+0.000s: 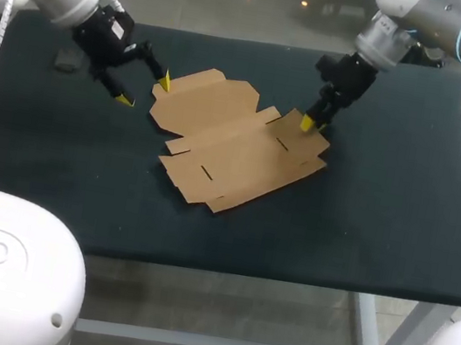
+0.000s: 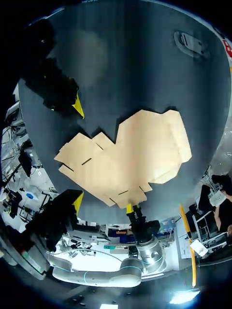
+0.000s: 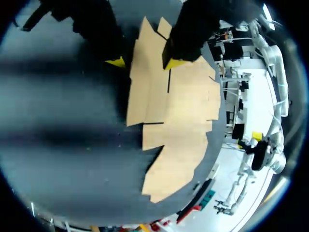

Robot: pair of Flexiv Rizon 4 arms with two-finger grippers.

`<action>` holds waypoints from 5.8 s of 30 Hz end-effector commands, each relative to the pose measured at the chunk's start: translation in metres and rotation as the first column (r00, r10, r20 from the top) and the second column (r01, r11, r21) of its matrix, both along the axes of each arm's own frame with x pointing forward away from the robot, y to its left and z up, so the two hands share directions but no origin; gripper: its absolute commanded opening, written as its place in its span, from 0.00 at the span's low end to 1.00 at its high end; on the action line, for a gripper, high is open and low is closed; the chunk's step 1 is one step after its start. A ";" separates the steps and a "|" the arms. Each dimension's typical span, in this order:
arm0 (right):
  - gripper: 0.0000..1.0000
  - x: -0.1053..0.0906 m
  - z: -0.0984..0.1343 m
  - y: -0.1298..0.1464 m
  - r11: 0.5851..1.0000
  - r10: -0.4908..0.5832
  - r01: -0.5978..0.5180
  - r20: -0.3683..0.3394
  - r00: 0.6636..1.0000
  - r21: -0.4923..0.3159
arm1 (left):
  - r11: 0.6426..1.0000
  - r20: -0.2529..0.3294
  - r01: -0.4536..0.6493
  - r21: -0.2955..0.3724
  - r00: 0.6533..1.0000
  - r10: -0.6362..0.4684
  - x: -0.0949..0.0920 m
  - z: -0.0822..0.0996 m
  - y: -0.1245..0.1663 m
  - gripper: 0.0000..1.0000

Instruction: Assemble the packaging by folding the flat box into shape, placing the metal phone stand inside, and closing the box properly

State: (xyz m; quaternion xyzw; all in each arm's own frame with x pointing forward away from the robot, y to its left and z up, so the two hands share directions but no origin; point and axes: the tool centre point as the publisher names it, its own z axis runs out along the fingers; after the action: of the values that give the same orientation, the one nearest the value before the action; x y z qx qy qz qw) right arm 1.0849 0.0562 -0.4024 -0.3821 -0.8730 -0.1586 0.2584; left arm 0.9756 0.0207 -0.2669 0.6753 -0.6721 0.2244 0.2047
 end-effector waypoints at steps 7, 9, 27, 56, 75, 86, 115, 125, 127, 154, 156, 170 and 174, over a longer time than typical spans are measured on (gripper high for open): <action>0.00 0.000 -0.007 0.007 0.999 -0.045 0.045 -0.051 0.998 0.000 | 1.000 0.008 0.002 0.012 1.000 -0.002 -0.003 -0.003 0.002 1.00; 0.00 -0.003 -0.006 0.007 0.997 -0.075 0.075 -0.036 0.997 0.006 | 1.000 0.014 0.000 0.015 1.000 0.000 -0.004 -0.002 0.003 1.00; 0.00 -0.056 0.005 0.005 0.922 -0.361 0.358 -0.010 0.933 0.146 | 1.000 0.019 0.002 0.026 1.000 -0.003 -0.007 -0.004 0.006 1.00; 0.52 -0.056 0.003 -0.012 0.966 -0.234 0.253 -0.238 0.943 0.052 | 0.999 0.002 -0.007 0.039 1.000 0.007 -0.004 -0.011 -0.005 1.00; 0.46 -0.042 -0.003 0.006 0.999 -0.016 0.003 -0.375 0.927 -0.036 | 0.998 -0.002 -0.040 0.056 0.999 0.041 -0.001 -0.008 -0.007 1.00; 0.00 -0.047 -0.011 0.016 0.999 0.042 -0.048 -0.411 0.911 -0.005 | 0.998 -0.020 -0.047 0.052 0.999 0.048 0.001 -0.011 -0.007 1.00; 0.00 -0.090 0.006 0.005 0.939 -0.257 0.304 -0.259 0.931 0.162 | 0.999 0.009 -0.020 0.050 1.000 0.020 -0.017 -0.005 -0.004 1.00; 0.00 -0.105 0.009 0.009 0.884 -0.368 0.407 -0.197 0.909 0.228 | 0.998 0.019 0.000 0.057 1.000 -0.001 -0.021 -0.003 -0.004 1.00; 0.00 -0.106 0.009 0.008 0.874 -0.383 0.422 -0.192 0.904 0.240 | 0.998 0.018 0.004 0.059 1.000 -0.005 -0.021 -0.004 -0.003 1.00; 0.00 -0.118 0.003 0.019 0.810 -0.425 0.502 -0.287 0.858 0.303 | 0.996 0.008 0.055 0.070 0.998 -0.056 -0.011 -0.005 0.011 1.00; 0.00 -0.119 0.002 0.018 0.814 -0.408 0.495 -0.307 0.860 0.305 | 0.996 0.006 0.057 0.070 0.998 -0.058 -0.011 -0.006 0.011 1.00; 0.00 -0.125 0.002 0.016 0.829 -0.334 0.450 -0.350 0.875 0.334 | 0.996 0.003 0.058 0.068 0.998 -0.058 -0.014 -0.007 0.006 1.00; 0.00 -0.127 -0.001 0.019 0.832 -0.325 0.445 -0.360 0.875 0.331 | 0.996 0.003 0.057 0.069 0.998 -0.057 -0.015 -0.007 0.006 1.00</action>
State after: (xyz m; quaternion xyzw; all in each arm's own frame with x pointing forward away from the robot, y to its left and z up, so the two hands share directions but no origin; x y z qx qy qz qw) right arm 0.9527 0.0747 -0.3981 -0.5170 -0.6779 -0.3291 0.4061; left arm 0.9609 0.0267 -0.2743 0.6610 -0.6988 0.1987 0.1876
